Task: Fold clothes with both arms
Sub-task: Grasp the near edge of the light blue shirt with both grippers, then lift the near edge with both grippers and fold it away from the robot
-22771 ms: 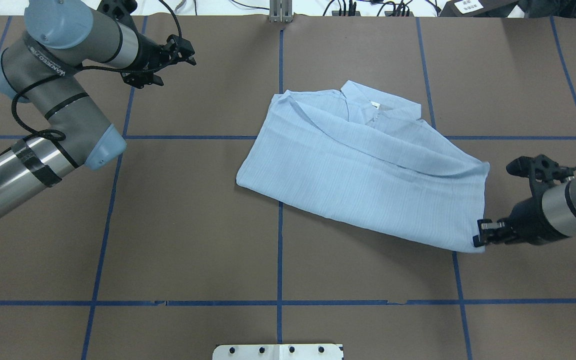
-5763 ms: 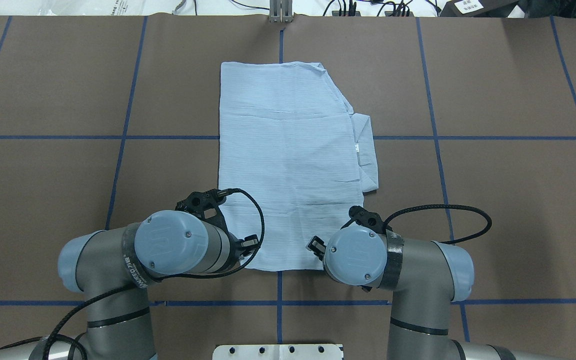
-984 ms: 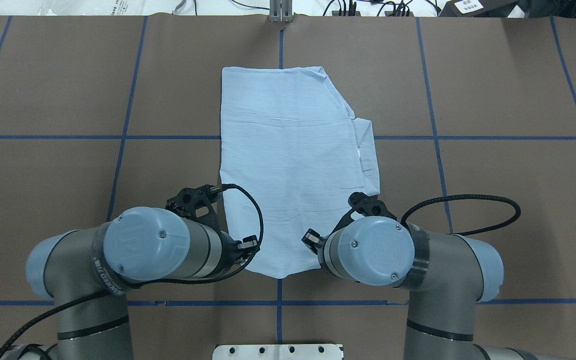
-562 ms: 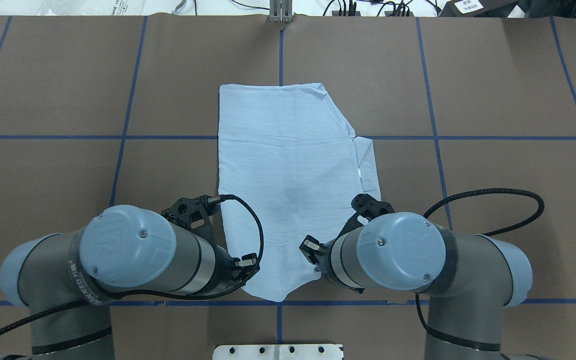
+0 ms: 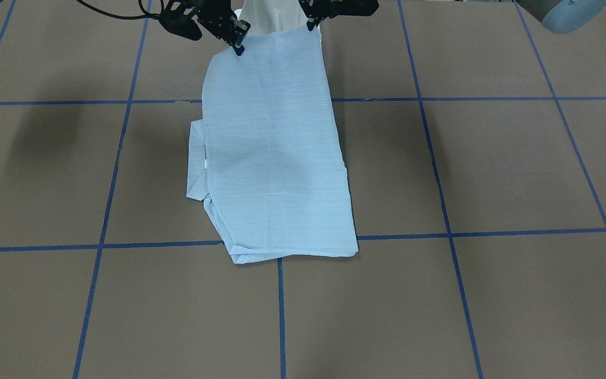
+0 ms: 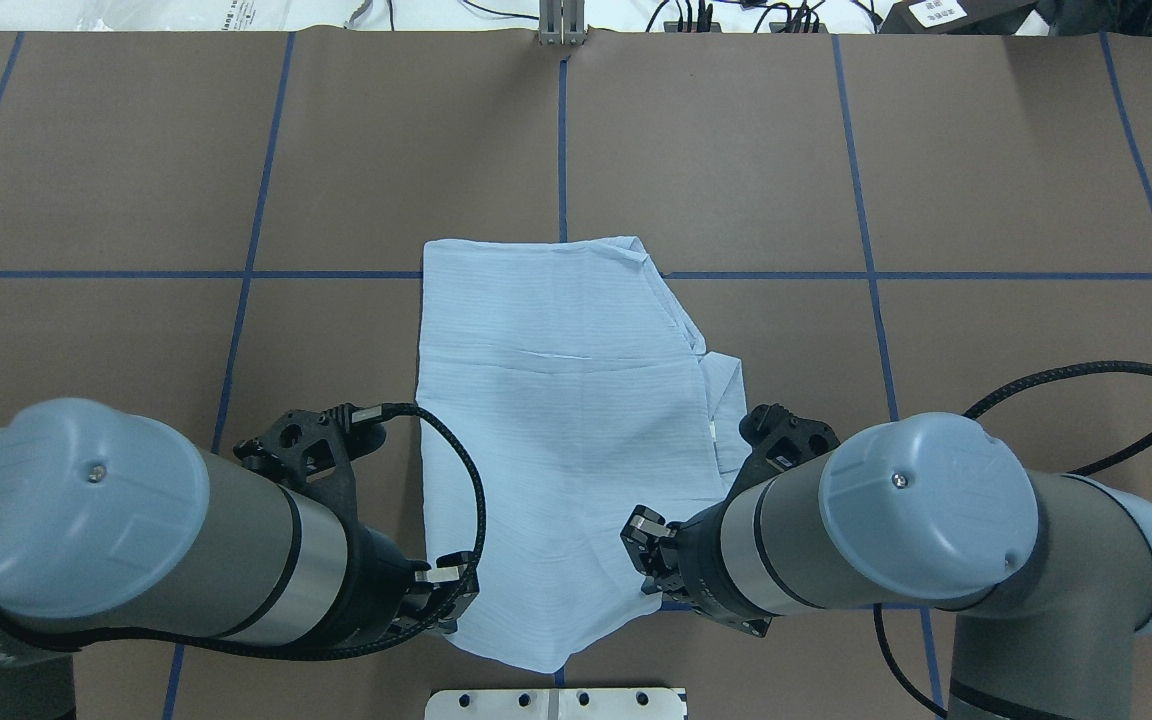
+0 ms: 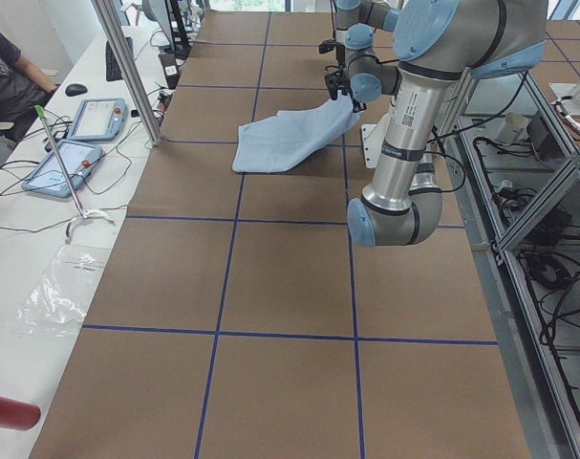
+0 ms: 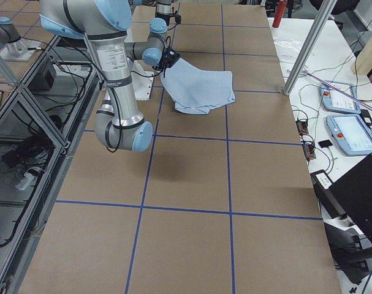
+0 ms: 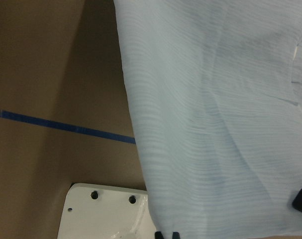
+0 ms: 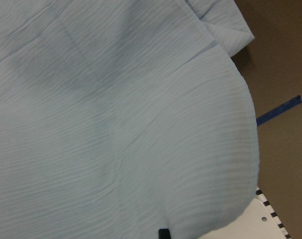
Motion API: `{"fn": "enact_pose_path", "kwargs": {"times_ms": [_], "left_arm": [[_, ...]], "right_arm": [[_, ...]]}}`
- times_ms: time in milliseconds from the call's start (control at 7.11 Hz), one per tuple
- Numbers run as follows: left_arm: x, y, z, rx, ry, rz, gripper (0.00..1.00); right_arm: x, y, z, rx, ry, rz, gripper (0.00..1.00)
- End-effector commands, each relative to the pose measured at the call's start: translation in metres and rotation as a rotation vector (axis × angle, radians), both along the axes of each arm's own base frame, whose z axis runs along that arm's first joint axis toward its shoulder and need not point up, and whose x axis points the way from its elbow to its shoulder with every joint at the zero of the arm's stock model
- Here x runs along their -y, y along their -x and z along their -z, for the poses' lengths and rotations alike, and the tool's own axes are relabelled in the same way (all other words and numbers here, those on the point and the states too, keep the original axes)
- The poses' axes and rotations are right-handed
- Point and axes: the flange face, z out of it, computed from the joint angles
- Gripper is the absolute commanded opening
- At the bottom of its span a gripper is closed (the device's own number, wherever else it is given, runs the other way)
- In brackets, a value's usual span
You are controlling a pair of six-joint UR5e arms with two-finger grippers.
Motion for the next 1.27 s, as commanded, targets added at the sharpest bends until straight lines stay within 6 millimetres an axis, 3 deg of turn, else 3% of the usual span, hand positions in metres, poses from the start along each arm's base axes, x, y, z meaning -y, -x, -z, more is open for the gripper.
{"fn": "enact_pose_path", "kwargs": {"times_ms": [0,281,422,843,1124], "left_arm": [[0.016,-0.014,-0.013,0.06,0.003,0.024,0.0],[0.063,-0.011,-0.023,0.079,-0.024,0.084,0.0],[0.08,-0.008,-0.024,0.063,-0.044,0.11,0.0],[0.16,-0.023,-0.038,0.03,-0.058,0.227,0.0],[0.188,-0.012,-0.044,0.035,-0.063,0.274,0.0]], "right_arm": [[0.034,0.004,-0.012,-0.038,-0.008,-0.046,0.0],[0.075,-0.004,-0.01,-0.051,-0.063,-0.093,0.0],[0.086,0.009,-0.018,-0.083,-0.116,-0.083,0.0],[0.148,0.023,-0.001,-0.127,-0.217,-0.146,0.0],[0.184,0.017,0.011,-0.144,-0.296,-0.163,0.0]]}}
